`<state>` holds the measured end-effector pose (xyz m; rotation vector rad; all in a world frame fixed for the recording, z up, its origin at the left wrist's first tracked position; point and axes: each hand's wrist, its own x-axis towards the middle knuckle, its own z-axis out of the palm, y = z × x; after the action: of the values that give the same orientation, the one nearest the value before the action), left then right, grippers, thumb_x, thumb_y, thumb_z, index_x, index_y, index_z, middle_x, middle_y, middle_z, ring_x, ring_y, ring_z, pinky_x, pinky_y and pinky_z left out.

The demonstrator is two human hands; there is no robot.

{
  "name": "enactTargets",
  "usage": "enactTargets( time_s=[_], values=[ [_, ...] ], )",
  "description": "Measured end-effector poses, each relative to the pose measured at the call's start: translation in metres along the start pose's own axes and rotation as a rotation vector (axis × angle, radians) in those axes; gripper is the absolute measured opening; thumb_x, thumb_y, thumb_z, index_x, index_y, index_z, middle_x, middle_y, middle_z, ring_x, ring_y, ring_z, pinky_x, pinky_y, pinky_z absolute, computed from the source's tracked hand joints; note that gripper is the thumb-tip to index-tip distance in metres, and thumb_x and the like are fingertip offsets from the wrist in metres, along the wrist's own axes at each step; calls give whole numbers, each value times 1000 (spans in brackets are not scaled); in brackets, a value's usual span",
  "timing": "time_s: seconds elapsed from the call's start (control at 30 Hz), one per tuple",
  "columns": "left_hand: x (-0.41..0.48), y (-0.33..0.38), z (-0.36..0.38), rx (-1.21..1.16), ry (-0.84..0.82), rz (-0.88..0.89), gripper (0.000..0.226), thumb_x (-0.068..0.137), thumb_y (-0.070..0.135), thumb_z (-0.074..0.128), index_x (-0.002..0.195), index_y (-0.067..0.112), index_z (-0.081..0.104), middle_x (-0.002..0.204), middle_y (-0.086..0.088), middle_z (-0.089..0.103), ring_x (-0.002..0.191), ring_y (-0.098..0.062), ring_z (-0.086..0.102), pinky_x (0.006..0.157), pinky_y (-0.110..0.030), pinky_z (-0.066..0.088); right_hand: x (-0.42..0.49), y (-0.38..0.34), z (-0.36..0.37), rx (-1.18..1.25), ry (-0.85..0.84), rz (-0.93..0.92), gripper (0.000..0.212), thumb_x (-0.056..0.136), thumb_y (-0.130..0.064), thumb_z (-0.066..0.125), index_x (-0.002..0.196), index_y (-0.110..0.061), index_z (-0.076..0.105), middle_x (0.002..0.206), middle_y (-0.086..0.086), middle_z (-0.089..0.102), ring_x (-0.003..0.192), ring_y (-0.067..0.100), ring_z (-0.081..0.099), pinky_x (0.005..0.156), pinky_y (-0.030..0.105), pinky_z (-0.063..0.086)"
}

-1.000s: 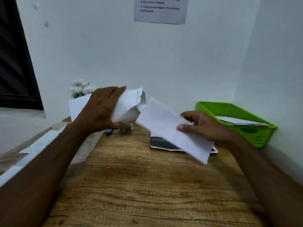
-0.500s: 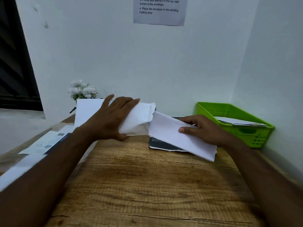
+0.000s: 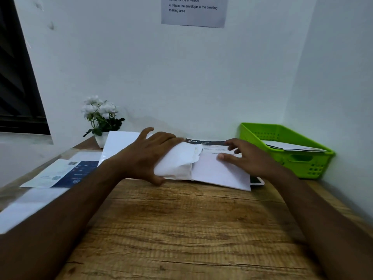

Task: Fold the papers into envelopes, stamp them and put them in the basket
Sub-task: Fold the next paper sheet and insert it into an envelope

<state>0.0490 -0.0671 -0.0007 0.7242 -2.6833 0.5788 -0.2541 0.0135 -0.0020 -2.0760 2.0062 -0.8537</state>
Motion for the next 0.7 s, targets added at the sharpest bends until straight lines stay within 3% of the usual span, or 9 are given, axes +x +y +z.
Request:
enactTargets(
  time_s=[0.1,0.23,0.4,0.57,0.7],
  values=[
    [-2,-5,2,3,19,-35,112,58,65,64,150,24,14,143,3,35,133,-12,28,114,-47,10,-1,10,-11,49,-12,132,65,82,-66,54,131,-25,51,117,-3,58,105,16,58,89,36,48],
    [-5,-12,2,19,60,-71,111,58,66,65,149,24,17,142,3,37,132,-14,32,113,-47,13,4,13,-16,211,-6,252,49,89,-50,60,124,-17,52,100,2,60,90,20,65,56,28,45],
    [-8,-19,-5,35,104,-115,110,56,64,66,147,23,22,141,0,40,132,-17,34,111,-49,17,1,7,-19,524,-133,383,23,93,-20,63,111,-6,60,90,10,66,71,21,67,61,32,54],
    [-9,-20,-8,41,127,-137,110,55,65,64,147,21,23,142,-1,39,131,-17,32,110,-50,19,1,7,-17,661,-88,413,30,85,1,69,112,-4,56,85,11,68,65,19,66,58,31,57],
    [-9,-20,-10,50,151,-153,110,54,65,62,147,19,24,141,-2,40,131,-18,33,110,-51,20,0,3,-20,811,-28,390,33,79,6,71,108,-4,60,82,12,69,61,17,67,54,27,58]
  ],
)
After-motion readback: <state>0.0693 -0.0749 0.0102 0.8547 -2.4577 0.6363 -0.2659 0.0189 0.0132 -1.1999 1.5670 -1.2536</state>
